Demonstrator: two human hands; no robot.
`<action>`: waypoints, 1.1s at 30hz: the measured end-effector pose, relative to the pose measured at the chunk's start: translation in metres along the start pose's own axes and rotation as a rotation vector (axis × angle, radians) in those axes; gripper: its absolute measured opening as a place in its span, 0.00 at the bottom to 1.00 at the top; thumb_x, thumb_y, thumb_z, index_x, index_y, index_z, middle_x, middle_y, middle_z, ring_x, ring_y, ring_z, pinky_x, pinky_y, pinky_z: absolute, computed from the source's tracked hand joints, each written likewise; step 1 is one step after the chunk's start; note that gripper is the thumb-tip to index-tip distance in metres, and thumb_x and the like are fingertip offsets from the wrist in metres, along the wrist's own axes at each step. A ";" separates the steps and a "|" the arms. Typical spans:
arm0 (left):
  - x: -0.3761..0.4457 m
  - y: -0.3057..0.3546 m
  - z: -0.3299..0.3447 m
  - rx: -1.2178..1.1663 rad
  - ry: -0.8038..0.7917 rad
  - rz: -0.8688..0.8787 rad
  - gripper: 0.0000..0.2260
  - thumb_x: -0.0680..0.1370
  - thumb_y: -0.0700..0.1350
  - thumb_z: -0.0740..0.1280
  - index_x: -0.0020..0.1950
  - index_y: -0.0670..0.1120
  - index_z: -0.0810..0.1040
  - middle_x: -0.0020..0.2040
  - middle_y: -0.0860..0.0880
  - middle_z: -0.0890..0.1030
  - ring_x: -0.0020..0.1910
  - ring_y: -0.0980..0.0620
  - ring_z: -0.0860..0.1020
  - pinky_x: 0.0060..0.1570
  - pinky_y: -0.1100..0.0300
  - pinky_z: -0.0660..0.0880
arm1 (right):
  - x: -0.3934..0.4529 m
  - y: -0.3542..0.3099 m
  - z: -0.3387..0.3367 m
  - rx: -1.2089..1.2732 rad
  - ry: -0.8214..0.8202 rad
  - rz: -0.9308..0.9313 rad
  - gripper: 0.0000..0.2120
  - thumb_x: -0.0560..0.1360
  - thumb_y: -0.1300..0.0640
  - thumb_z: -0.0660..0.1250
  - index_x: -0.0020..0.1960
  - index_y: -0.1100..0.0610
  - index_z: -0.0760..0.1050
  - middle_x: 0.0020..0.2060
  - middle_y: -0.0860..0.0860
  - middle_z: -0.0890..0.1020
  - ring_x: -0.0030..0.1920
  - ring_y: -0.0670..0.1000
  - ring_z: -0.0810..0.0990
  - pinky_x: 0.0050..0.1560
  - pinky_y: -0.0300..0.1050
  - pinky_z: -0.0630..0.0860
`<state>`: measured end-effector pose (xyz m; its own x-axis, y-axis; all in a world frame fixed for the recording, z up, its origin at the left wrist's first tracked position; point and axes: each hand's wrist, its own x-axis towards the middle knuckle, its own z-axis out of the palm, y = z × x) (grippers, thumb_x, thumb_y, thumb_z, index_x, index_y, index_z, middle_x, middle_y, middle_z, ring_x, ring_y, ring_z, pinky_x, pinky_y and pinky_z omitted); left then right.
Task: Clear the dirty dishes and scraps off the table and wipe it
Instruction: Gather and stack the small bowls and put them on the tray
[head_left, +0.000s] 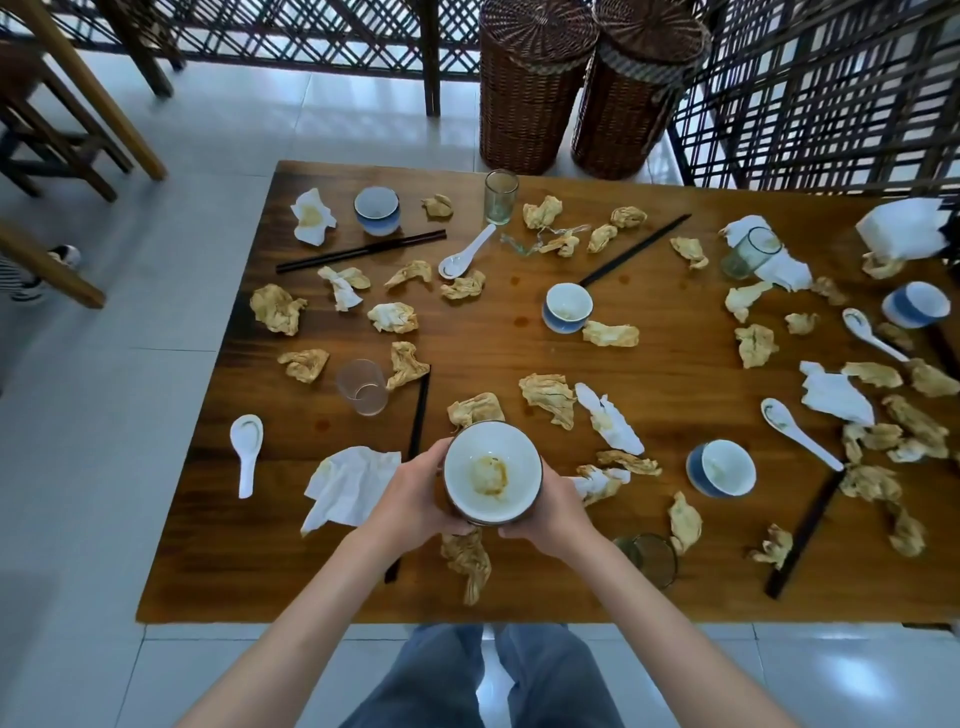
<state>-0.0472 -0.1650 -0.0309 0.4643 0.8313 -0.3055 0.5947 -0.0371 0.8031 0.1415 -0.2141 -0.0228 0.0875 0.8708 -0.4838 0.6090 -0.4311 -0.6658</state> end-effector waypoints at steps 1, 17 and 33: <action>0.001 -0.002 0.001 0.003 0.000 0.003 0.45 0.58 0.44 0.82 0.68 0.64 0.62 0.57 0.68 0.72 0.60 0.64 0.70 0.55 0.73 0.68 | 0.001 0.001 0.001 -0.005 0.003 -0.003 0.46 0.57 0.57 0.81 0.70 0.49 0.62 0.58 0.47 0.78 0.59 0.51 0.75 0.52 0.40 0.73; 0.011 -0.015 0.006 0.050 0.029 0.050 0.42 0.55 0.46 0.82 0.67 0.53 0.70 0.50 0.73 0.70 0.51 0.71 0.70 0.44 0.80 0.67 | 0.004 0.006 0.008 0.056 0.076 -0.030 0.46 0.54 0.57 0.81 0.67 0.47 0.64 0.56 0.43 0.78 0.58 0.49 0.76 0.52 0.39 0.73; 0.037 0.107 -0.007 0.137 -0.110 0.113 0.41 0.54 0.42 0.82 0.65 0.55 0.71 0.53 0.63 0.76 0.59 0.56 0.73 0.57 0.58 0.70 | -0.034 -0.004 -0.092 0.162 0.184 -0.088 0.45 0.52 0.59 0.81 0.66 0.49 0.66 0.53 0.37 0.74 0.59 0.44 0.72 0.56 0.39 0.71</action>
<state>0.0293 -0.1345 0.0475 0.5976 0.7524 -0.2770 0.6146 -0.2080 0.7609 0.2082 -0.2204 0.0487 0.1909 0.9287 -0.3178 0.4877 -0.3707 -0.7904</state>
